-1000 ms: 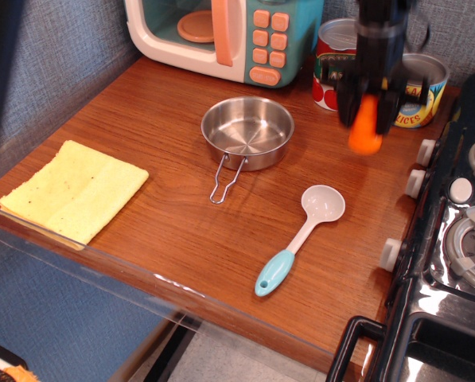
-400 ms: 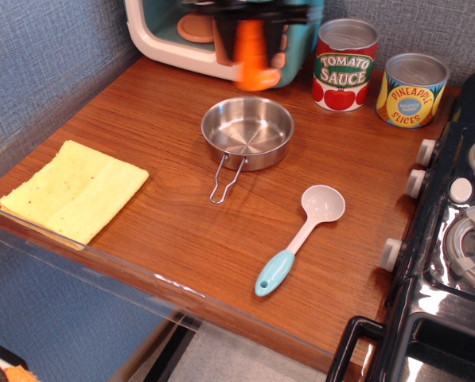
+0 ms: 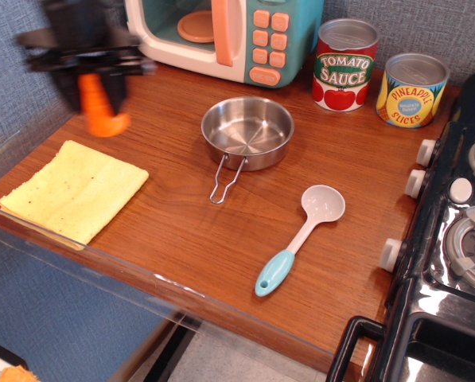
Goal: Place the carrot on top of the yellow towel
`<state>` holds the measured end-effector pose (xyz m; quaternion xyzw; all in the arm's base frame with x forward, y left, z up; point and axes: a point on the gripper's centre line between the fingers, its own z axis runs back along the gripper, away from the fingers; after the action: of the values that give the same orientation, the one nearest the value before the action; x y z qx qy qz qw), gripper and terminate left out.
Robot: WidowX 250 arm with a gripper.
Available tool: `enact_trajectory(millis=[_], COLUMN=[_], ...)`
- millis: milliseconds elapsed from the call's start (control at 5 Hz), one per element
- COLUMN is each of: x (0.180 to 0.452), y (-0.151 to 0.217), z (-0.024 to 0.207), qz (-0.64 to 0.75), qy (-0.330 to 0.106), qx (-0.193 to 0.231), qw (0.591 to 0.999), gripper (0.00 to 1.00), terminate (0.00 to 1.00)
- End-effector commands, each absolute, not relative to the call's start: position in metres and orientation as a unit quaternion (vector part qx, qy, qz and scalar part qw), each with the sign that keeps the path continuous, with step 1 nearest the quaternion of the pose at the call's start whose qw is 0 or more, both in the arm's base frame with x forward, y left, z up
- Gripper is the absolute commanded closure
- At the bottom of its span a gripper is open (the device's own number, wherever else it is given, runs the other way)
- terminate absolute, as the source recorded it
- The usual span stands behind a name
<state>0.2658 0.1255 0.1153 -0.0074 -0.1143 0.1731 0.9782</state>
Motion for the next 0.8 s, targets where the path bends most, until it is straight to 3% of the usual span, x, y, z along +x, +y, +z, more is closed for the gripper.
enact_trajectory(millis=[0, 600], x=[0.256, 0.244], y=[0.15, 0.152], z=[0.094, 0.075], qz=[0.21, 0.188], qy=[-0.129, -0.14], qx=[-0.034, -0.014], qw=[0.969, 0.972], gripper=[1.0, 1.0], terminate=[0.0, 0.0])
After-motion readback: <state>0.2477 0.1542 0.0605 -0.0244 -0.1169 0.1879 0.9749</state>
